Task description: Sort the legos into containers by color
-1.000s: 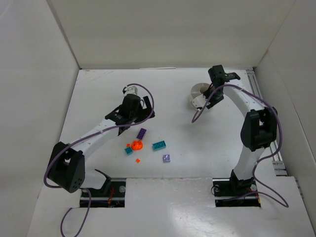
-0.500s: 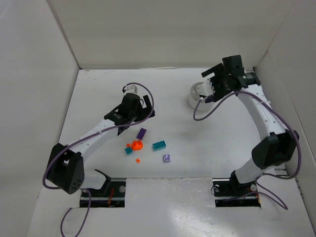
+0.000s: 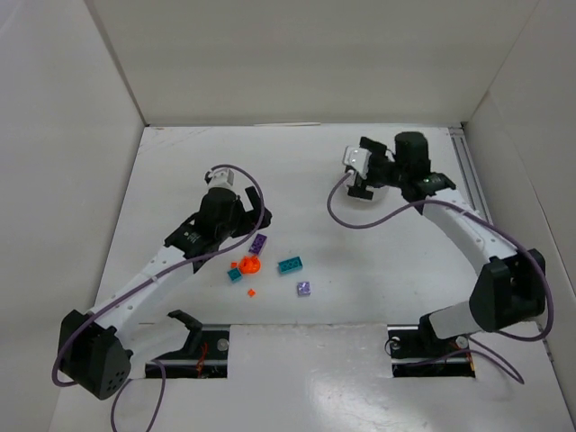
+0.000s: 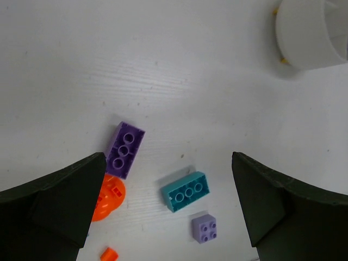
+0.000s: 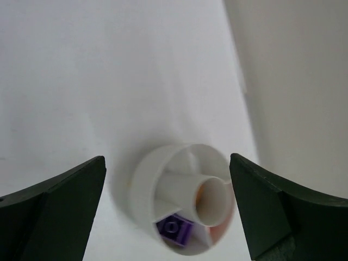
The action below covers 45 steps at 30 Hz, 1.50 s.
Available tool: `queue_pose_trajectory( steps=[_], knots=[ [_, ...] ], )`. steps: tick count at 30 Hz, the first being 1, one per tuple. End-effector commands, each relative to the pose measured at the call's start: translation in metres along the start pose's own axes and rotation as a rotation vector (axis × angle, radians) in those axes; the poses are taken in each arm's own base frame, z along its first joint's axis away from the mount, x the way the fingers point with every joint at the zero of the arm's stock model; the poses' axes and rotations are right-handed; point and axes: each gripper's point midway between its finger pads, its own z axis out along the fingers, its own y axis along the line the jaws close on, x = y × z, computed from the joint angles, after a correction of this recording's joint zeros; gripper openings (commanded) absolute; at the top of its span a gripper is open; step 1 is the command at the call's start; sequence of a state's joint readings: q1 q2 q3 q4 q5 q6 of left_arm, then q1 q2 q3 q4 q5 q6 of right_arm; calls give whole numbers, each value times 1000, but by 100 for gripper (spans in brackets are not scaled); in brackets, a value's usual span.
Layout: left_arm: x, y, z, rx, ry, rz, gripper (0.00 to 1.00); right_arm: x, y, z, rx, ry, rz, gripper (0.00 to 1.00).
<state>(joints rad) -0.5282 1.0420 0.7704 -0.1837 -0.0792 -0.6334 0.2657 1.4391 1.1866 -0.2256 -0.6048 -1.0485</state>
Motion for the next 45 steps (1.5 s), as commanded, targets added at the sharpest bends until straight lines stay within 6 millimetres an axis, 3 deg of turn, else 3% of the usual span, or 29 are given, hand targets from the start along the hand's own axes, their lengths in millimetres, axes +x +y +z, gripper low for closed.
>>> queue_pose_trajectory(
  steps=[1,3,5,7,8,10,11,14,15,16,18,19,21,22,26,30,37,45],
  knots=[
    [23,18,-2,-48,66,-15,100,-56,12,-6,164,55,67,100],
    [31,20,-3,-44,75,-18,100,-53,21,-32,301,161,112,100],
    [35,19,-1,-38,79,-13,100,-62,44,-33,266,100,141,100],
    [37,16,0,-25,75,-18,100,-68,67,-19,159,-8,164,100],
    [43,21,2,-39,91,-15,100,-70,67,-15,142,-63,171,94],
    [42,22,5,-46,85,-27,100,-71,94,3,22,-97,198,81],
    [42,21,5,-47,85,-36,100,-77,110,5,-13,-69,193,81],
    [49,28,6,-70,91,-39,100,-65,131,7,19,59,242,82],
    [49,27,6,-71,90,-49,100,-71,155,9,-24,68,281,82],
    [53,30,7,-77,97,-48,100,-72,163,8,-21,92,316,82],
    [50,30,6,-79,83,-49,100,-58,182,4,12,193,368,83],
    [53,33,6,-85,90,-47,100,-60,203,6,-3,218,430,83],
    [50,33,5,-86,76,-58,100,-54,219,6,26,278,486,84],
    [52,37,6,-101,74,-55,100,-55,239,9,0,305,535,84],
    [58,44,10,-131,89,-68,100,-63,276,27,-50,357,597,81],
    [54,46,8,-150,71,-87,100,-72,307,42,-82,417,708,80],
    [45,40,-4,-123,43,-94,100,-54,354,42,-71,581,928,77],
    [43,31,-10,-75,46,-101,100,-48,366,40,28,655,993,65]
  ],
)
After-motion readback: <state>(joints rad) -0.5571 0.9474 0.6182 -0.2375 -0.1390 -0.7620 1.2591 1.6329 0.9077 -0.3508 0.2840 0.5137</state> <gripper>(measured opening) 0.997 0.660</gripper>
